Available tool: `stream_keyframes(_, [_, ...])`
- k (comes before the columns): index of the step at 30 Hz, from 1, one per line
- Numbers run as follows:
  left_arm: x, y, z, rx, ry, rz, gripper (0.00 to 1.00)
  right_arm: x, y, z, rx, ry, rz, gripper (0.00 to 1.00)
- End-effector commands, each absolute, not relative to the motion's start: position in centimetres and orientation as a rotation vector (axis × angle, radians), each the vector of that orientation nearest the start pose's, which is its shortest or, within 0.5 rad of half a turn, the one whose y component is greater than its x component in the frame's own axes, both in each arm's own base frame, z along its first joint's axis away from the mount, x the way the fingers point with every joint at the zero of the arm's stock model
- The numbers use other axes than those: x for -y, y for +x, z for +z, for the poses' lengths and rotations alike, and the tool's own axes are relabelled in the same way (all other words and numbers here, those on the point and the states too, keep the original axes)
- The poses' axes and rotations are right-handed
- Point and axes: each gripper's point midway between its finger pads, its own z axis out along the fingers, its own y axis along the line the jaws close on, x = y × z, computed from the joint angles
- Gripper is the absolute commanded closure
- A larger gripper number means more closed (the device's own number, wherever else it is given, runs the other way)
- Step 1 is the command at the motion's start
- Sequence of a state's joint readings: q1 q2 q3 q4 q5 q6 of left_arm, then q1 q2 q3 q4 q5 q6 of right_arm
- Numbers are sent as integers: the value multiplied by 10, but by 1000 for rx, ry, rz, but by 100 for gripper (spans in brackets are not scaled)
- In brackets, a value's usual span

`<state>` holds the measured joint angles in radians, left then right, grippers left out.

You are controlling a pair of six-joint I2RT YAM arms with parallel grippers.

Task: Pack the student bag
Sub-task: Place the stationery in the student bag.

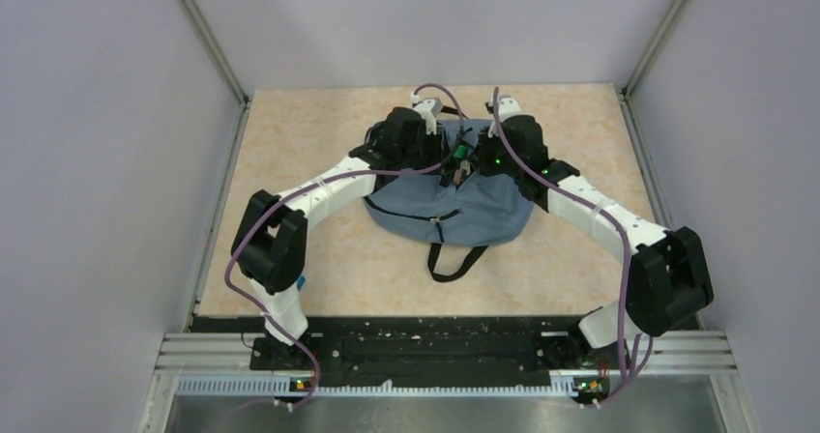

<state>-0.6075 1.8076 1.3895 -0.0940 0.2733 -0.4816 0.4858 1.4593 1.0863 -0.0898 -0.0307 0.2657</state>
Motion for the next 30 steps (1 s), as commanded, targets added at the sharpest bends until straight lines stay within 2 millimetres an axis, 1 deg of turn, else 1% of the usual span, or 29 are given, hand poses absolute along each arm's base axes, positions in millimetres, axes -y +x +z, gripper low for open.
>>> stream_keyframes(1, [353, 388, 189, -2167, 315, -950, 78, -220, 390, 244, -1911, -217, 538, 100])
stream_keyframes(4, [351, 385, 184, -2177, 311, -946, 78, -221, 391, 245, -1905, -217, 544, 100])
stream_keyframes(6, [354, 385, 181, -2183, 314, -962, 78, -223, 390, 247, -1900, -218, 555, 100])
stream_keyframes(9, [362, 385, 181, -2185, 314, -1014, 78, -224, 389, 248, -1898, -219, 568, 100])
stream_keyframes(13, [374, 387, 187, -2166, 311, -1077, 79, -224, 389, 243, -1910, -215, 569, 100])
stream_keyframes(16, [383, 390, 185, -2169, 311, -1100, 79, -225, 389, 239, -1920, -211, 575, 100])
stream_keyframes(18, [388, 393, 185, -2162, 290, -1117, 80, -227, 391, 242, -1902, -208, 586, 100])
stream_keyframes(22, [395, 402, 196, -2087, 219, -1165, 80, -229, 393, 236, -1905, -197, 595, 100])
stream_keyframes(26, [403, 405, 210, -2012, 156, -1248, 80, -232, 396, 226, -1926, -196, 602, 100])
stream_keyframes(28, [408, 405, 213, -1997, 145, -1285, 81, -234, 397, 222, -1937, -198, 607, 100])
stream_keyframes(30, [414, 401, 210, -1997, 142, -1314, 81, -235, 398, 219, -1943, -198, 610, 100])
